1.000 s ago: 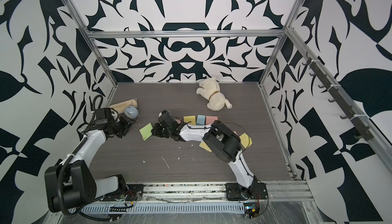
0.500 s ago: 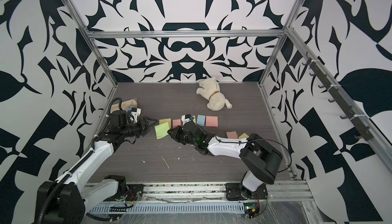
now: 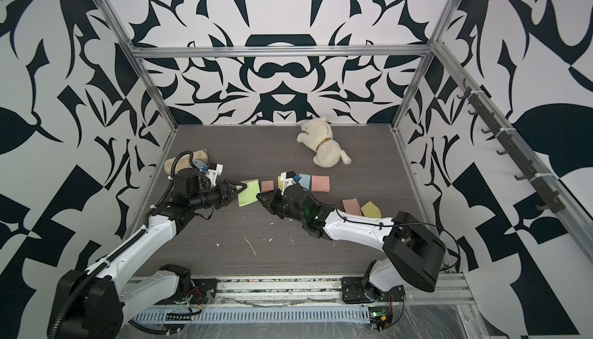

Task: Tear off pages from different memo pads
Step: Pick up the memo pad from the center of the board.

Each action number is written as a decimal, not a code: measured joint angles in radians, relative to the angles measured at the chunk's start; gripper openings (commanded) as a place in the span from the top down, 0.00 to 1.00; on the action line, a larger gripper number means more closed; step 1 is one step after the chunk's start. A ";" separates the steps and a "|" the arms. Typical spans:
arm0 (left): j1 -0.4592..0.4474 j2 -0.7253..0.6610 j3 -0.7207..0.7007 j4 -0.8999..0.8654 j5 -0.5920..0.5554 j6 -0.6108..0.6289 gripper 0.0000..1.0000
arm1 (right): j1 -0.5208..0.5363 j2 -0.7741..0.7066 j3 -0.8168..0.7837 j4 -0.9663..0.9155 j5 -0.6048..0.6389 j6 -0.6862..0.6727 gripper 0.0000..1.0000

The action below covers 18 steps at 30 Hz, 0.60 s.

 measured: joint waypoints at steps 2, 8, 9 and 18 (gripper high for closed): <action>0.000 0.001 0.000 0.011 0.005 -0.006 0.89 | 0.001 0.000 -0.001 0.000 -0.002 0.008 0.93; 0.000 0.016 0.011 -0.002 0.029 0.012 1.00 | -0.002 -0.017 -0.006 -0.027 -0.034 -0.005 0.62; 0.000 0.023 0.024 -0.030 0.028 0.023 1.00 | -0.001 -0.034 -0.011 -0.047 -0.039 -0.030 0.60; -0.124 0.080 0.086 -0.174 0.016 0.106 1.00 | 0.199 -0.264 0.053 -0.529 0.211 -0.701 0.54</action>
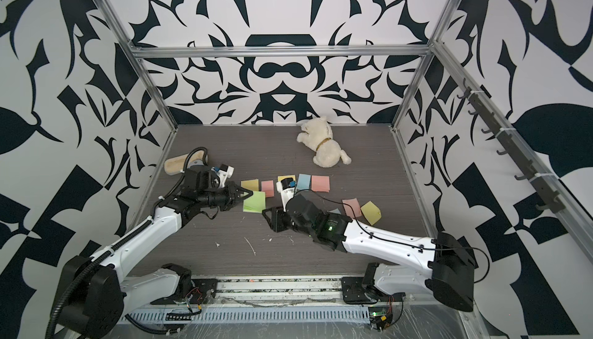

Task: Tear off pages from different memo pads
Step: Pick up the memo pad from the center of the board.

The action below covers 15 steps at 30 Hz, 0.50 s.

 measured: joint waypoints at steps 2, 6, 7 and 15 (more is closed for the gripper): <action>-0.044 -0.002 0.000 -0.013 -0.004 0.025 1.00 | 0.066 0.000 0.017 -0.047 0.032 -0.125 0.54; -0.110 -0.020 0.000 -0.032 -0.027 0.084 1.00 | 0.105 0.008 0.021 -0.115 0.074 -0.272 0.58; -0.119 -0.026 0.000 -0.032 -0.032 0.097 1.00 | 0.110 0.010 0.020 -0.124 0.080 -0.290 0.58; -0.169 -0.045 0.000 -0.030 -0.060 0.145 1.00 | 0.147 0.015 0.031 -0.159 0.167 -0.384 0.58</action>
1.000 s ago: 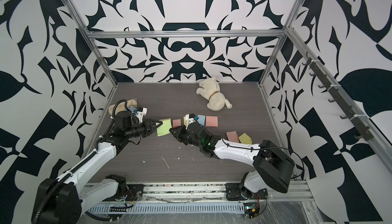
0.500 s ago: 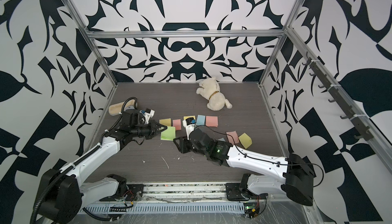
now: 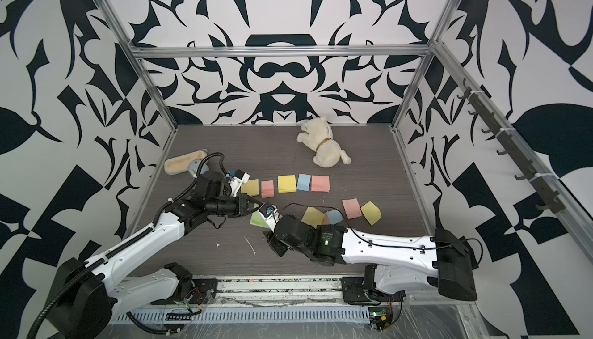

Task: Tear off pages from different memo pads
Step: Tear off the paper from the memo pad.

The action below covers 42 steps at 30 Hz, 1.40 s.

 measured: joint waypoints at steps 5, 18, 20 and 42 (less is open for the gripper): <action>-0.035 0.004 0.000 0.000 -0.015 0.014 1.00 | 0.005 0.029 0.031 0.001 0.034 -0.011 0.58; -0.079 0.017 0.003 -0.004 -0.045 0.048 1.00 | 0.013 0.061 0.056 -0.009 0.060 -0.031 0.50; -0.079 0.018 0.004 -0.004 -0.046 0.053 1.00 | 0.018 0.071 0.072 -0.013 0.060 -0.032 0.50; -0.095 0.026 0.008 -0.008 -0.052 0.063 1.00 | 0.031 0.092 0.089 -0.074 0.119 -0.006 0.52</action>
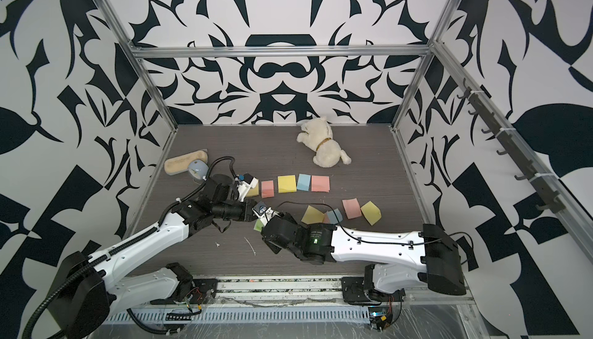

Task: Tear off pages from different memo pads
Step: Tear off the paper from the memo pad.

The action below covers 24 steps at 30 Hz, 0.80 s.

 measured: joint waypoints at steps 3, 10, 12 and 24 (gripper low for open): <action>0.000 0.000 0.000 0.000 -0.002 0.000 1.00 | 0.005 0.000 0.002 0.010 -0.021 0.000 0.51; -0.005 0.000 0.000 0.000 -0.005 0.001 1.00 | 0.006 0.009 0.011 0.047 -0.042 0.007 0.52; -0.008 0.000 0.000 0.000 -0.005 0.002 1.00 | 0.006 0.016 0.011 0.052 -0.040 0.011 0.54; -0.013 0.000 0.000 0.000 -0.005 0.012 1.00 | -0.011 0.027 0.009 0.051 -0.037 0.057 0.55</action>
